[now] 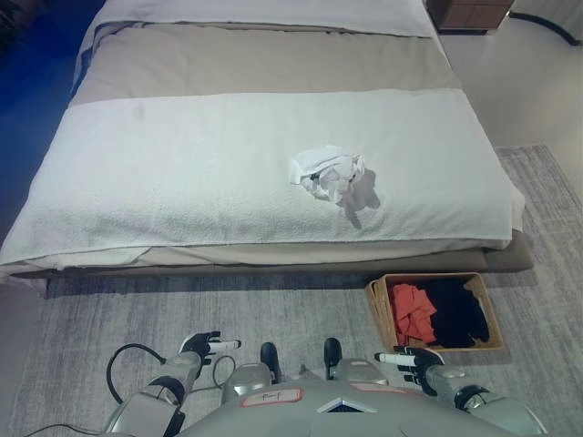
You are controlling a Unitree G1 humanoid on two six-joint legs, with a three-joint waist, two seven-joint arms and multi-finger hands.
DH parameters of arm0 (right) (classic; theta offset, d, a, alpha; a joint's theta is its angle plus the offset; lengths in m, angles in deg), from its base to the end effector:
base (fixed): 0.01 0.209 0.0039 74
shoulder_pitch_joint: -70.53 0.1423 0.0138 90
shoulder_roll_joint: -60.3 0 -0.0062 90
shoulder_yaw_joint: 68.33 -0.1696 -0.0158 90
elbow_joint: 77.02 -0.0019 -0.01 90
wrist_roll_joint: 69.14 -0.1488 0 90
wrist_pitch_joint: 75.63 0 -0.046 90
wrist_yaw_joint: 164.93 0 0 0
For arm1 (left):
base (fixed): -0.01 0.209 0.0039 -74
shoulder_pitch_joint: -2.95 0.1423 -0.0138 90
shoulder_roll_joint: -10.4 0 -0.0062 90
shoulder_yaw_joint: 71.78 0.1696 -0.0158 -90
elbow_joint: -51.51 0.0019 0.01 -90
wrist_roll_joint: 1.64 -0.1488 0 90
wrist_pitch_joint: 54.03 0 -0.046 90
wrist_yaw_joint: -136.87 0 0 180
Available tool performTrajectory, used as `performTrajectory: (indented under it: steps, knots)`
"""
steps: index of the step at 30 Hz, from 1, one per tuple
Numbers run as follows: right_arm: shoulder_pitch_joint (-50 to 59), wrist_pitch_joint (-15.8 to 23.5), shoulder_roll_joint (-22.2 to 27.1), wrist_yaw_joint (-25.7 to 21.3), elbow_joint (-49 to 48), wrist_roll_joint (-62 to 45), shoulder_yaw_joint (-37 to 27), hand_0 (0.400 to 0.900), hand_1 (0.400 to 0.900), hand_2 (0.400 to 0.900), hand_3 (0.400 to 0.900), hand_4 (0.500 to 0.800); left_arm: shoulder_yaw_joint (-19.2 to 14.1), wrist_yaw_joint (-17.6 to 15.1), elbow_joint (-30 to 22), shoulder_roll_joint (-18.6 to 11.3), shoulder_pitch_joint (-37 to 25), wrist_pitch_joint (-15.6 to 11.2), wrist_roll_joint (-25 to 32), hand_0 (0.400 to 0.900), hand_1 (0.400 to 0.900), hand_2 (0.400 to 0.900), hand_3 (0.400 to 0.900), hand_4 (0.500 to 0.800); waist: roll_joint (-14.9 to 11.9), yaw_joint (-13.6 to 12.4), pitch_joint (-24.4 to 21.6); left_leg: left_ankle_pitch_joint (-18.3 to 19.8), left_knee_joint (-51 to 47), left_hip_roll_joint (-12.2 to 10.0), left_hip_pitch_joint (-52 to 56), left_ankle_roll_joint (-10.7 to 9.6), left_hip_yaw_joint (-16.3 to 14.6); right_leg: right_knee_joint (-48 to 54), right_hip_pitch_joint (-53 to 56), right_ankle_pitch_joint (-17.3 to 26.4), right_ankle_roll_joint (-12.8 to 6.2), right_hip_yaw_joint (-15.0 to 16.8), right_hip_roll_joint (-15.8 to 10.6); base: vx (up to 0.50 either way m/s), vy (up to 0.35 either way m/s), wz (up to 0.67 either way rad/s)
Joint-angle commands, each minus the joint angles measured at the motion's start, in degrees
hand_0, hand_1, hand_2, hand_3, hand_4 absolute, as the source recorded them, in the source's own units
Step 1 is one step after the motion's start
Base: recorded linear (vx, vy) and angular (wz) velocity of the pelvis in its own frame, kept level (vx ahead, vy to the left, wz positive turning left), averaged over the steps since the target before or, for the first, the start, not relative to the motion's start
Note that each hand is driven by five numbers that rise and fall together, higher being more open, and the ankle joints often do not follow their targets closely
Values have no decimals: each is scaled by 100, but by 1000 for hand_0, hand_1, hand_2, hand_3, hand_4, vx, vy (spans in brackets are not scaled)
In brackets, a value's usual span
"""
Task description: Put the clothes on the bed into the basket.
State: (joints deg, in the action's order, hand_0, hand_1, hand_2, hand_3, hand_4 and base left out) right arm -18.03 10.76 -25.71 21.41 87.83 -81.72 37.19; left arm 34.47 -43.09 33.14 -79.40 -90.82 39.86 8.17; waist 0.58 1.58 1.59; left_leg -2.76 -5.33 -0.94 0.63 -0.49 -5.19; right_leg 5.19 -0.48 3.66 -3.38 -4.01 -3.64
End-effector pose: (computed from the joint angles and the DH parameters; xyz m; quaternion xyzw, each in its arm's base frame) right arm 0.0660 -0.2569 -0.1052 -0.0973 0.6290 -0.0264 0.7709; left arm 0.0908 0.2266 -0.1082 0.1286 0.5910 0.0174 0.7961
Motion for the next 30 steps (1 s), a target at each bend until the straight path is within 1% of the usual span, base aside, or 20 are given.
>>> performTrajectory:
  steps: [1, 15, 18, 22, 24, 25, 28, 29, 30]
  knots:
    - [131, 51, 84, -100, 180, 67, 246, 900, 900, 900, 900, 800, -146, -127, 282, -78, -342, -85, -108, 900, 900, 900, 900, 800, -81, 79, 63, 538, 33, -26, 160, -224, 10, -19, 119, -397, -169, 96, 19, 0, 0, 0]
    - [135, 20, 154, -82, 171, 75, 236, 900, 900, 900, 900, 800, -111, -120, 205, -117, -401, -71, -75, 900, 900, 900, 900, 800, -83, 97, 157, 507, 33, -76, 142, -264, 31, -120, 80, -468, -135, 19, 40, 1, -13, 2]
    - [156, 11, 185, -79, 170, 104, 267, 900, 900, 900, 900, 800, -87, -128, 169, -154, -433, -64, -50, 900, 900, 900, 900, 800, -72, 98, 203, 472, 33, -133, 124, -275, 82, -302, -14, -580, -62, 58, 104, -1, -90, 8]
    - [172, 11, 260, -83, 156, 88, 265, 900, 900, 900, 900, 800, -50, -104, 123, -194, -499, -55, 7, 900, 900, 900, 900, 800, -77, 145, 291, 530, 416, -196, -105, -301, 205, -541, -167, -735, 73, 136, 222, -11, -140, 16]
    - [148, 10, 310, -76, 153, 64, 262, 900, 900, 900, 900, 800, -17, -55, 82, -188, -490, -59, 22, 900, 900, 900, 900, 800, -65, 165, 352, 615, 854, -140, -324, -332, 287, -605, -192, -805, 145, 180, 267, 3, -157, 20]
    - [139, 14, 339, -73, 144, 54, 254, 900, 900, 900, 900, 800, -5, -29, 77, -180, -485, -60, 22, 900, 900, 900, 900, 800, -68, 172, 394, 650, 1113, -73, -431, -352, 327, -616, -171, -833, 180, 180, 270, -2, -140, 12]
    - [219, 16, 449, -44, 123, 37, 261, 900, 900, 900, 900, 800, 56, 3, 54, -143, -549, -54, 83, 900, 900, 900, 900, 800, -96, 96, 574, 700, 1869, 326, -808, -383, 722, -676, -182, -813, 244, 196, 235, -30, -127, 4]
    - [220, 16, 449, -43, 124, 37, 261, 900, 900, 900, 900, 800, 56, 3, 54, -143, -550, -54, 83, 900, 900, 900, 900, 800, -93, 104, 571, 708, 1887, 326, -824, -382, 729, -679, -187, -815, 244, 188, 235, -20, -132, 18]
    - [239, 16, 489, -49, 108, 15, 256, 900, 900, 900, 900, 800, 63, 28, 68, -146, -566, -48, 131, 900, 900, 900, 900, 800, -92, 99, 595, 674, 1905, 389, -1011, -351, 741, -722, -214, -839, 285, 140, 247, 12, -111, 22]
